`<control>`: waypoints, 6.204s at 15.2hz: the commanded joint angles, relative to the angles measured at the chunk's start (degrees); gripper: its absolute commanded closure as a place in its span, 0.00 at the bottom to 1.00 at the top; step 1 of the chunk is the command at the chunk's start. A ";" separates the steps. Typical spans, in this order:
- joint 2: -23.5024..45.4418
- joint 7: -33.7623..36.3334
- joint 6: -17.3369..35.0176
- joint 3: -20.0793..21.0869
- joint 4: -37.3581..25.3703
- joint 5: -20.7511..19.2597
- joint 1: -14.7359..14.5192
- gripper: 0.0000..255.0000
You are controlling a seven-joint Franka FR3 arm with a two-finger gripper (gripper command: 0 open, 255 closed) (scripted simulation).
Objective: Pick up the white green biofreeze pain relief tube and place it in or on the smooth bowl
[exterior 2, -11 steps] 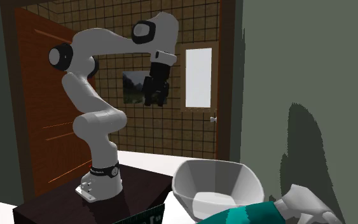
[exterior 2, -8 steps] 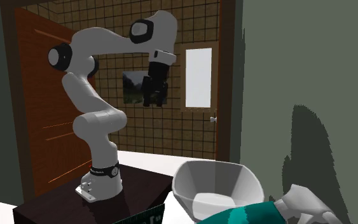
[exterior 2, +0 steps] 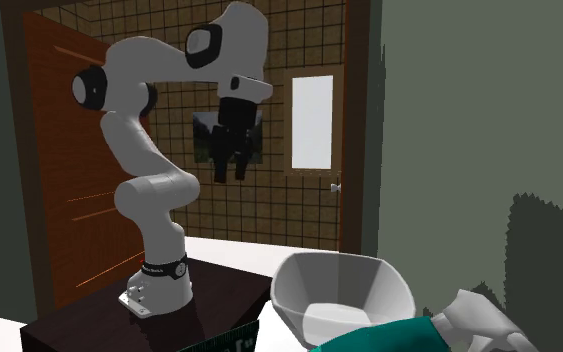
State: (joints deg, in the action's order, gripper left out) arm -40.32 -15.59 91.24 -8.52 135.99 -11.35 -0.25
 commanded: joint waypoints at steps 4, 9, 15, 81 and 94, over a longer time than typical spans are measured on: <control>5.22 -11.34 5.72 -7.60 -2.68 -3.51 0.14 0.00; 12.91 -22.27 11.50 -14.71 -7.52 -4.03 -0.89 0.00; 24.81 -36.70 17.24 -22.97 -16.18 0.18 -3.02 0.00; 55.10 -64.64 0.16 -30.64 -60.10 22.59 3.19 1.00; 44.48 -45.00 -1.50 -24.03 -54.11 14.13 -10.94 1.00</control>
State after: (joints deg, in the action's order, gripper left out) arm 5.25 -62.20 89.85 -33.19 81.14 3.57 -10.20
